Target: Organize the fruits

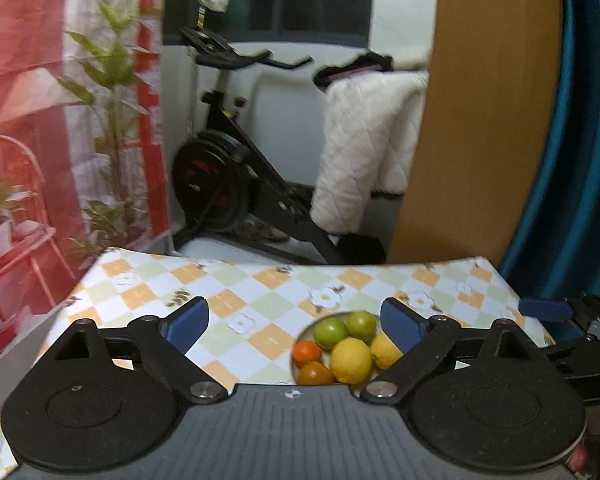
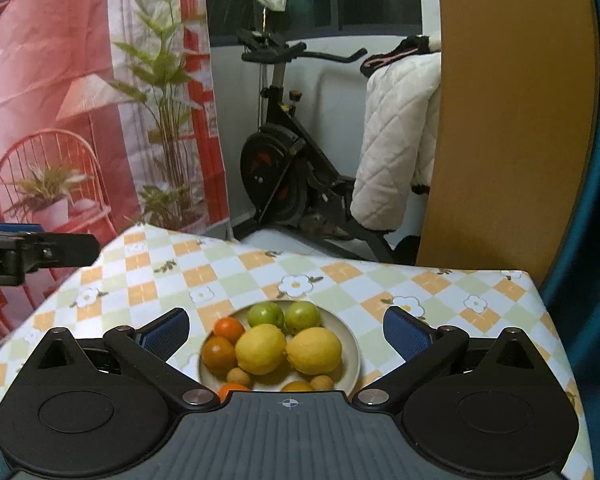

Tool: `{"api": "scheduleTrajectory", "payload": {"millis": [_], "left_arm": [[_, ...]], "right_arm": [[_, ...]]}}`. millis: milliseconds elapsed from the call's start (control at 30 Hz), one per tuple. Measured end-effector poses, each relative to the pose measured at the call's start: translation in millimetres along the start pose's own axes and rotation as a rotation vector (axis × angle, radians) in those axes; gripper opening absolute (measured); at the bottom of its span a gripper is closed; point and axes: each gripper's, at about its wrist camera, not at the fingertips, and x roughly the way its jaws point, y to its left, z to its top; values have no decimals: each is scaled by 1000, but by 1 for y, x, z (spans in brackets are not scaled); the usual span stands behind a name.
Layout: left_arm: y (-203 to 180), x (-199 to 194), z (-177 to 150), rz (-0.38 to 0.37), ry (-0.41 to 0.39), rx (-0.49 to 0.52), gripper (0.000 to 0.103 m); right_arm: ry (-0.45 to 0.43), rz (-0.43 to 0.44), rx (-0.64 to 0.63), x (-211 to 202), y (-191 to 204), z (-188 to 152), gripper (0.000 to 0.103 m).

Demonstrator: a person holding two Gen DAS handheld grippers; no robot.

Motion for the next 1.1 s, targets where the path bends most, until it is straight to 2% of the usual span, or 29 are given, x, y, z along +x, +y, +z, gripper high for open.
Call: {"api": "scheduleTrajectory", "payload": {"millis": [233,467,1100], "left_arm": [[5,-19,2,66,-44,-21,97],[7,-33,0,81,-71,-42,97],[9,-36,-8,101,-50,-61,97]], "right_arm": [[-18,-8,16,-20,2,0,102],[-23,-10,13,-29,5,-2,103],[-33,-10,4,-37,9,2,102]]}}
